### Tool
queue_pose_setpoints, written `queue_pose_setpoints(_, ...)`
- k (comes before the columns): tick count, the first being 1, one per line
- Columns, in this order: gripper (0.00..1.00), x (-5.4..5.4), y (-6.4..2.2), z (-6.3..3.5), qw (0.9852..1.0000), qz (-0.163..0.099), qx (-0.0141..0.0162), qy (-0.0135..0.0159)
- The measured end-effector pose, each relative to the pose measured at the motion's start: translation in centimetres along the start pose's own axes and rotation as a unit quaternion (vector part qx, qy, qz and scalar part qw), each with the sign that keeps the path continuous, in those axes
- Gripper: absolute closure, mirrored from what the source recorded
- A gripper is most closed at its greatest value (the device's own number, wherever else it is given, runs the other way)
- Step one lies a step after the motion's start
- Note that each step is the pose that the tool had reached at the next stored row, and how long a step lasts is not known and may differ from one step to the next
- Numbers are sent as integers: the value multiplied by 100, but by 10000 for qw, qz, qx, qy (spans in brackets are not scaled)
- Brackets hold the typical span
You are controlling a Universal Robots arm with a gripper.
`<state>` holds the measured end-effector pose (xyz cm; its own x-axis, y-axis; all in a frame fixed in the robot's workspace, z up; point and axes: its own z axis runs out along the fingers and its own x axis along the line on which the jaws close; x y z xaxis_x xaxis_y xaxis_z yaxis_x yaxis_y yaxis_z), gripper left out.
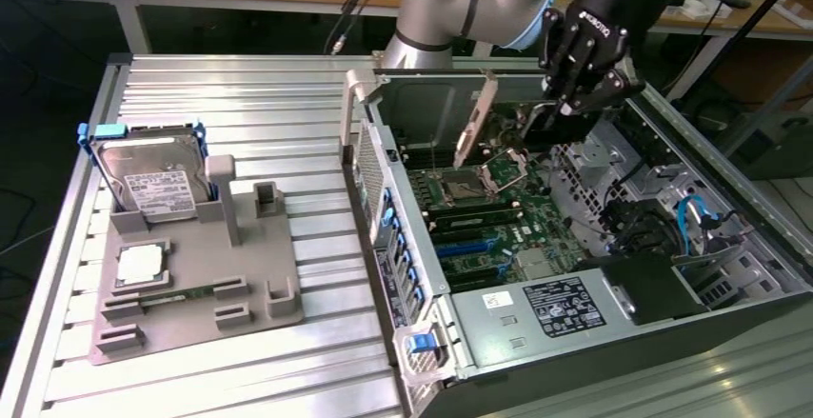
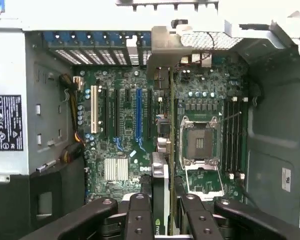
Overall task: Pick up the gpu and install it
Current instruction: 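Insert the gpu into the slot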
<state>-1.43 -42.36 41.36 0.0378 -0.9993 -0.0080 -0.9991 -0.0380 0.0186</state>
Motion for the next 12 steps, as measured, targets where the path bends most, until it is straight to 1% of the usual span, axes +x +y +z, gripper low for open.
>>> queue_pose_setpoints(1,73,1,-1,43,9996,-280,-2,6)
queue_pose_setpoints(2,73,1,-4,124,9984,-574,-4,11)
queue_pose_setpoints(3,73,2,-5,167,9983,-579,-3,-2)
queue_pose_setpoints(4,73,2,-6,240,9984,-573,-1,-24)
queue_pose_setpoints(5,73,3,-9,307,9994,-354,1,-28)
queue_pose_setpoints(6,73,3,-11,352,9999,-131,4,-32)
queue_pose_setpoints(7,73,4,-10,408,9999,-101,7,-32)
queue_pose_setpoints(8,73,4,-11,450,10000,-17,8,-35)
queue_pose_setpoints(10,73,4,-12,486,10000,85,9,-36)
queue_pose_setpoints(12,73,4,-10,522,9999,117,9,-37)
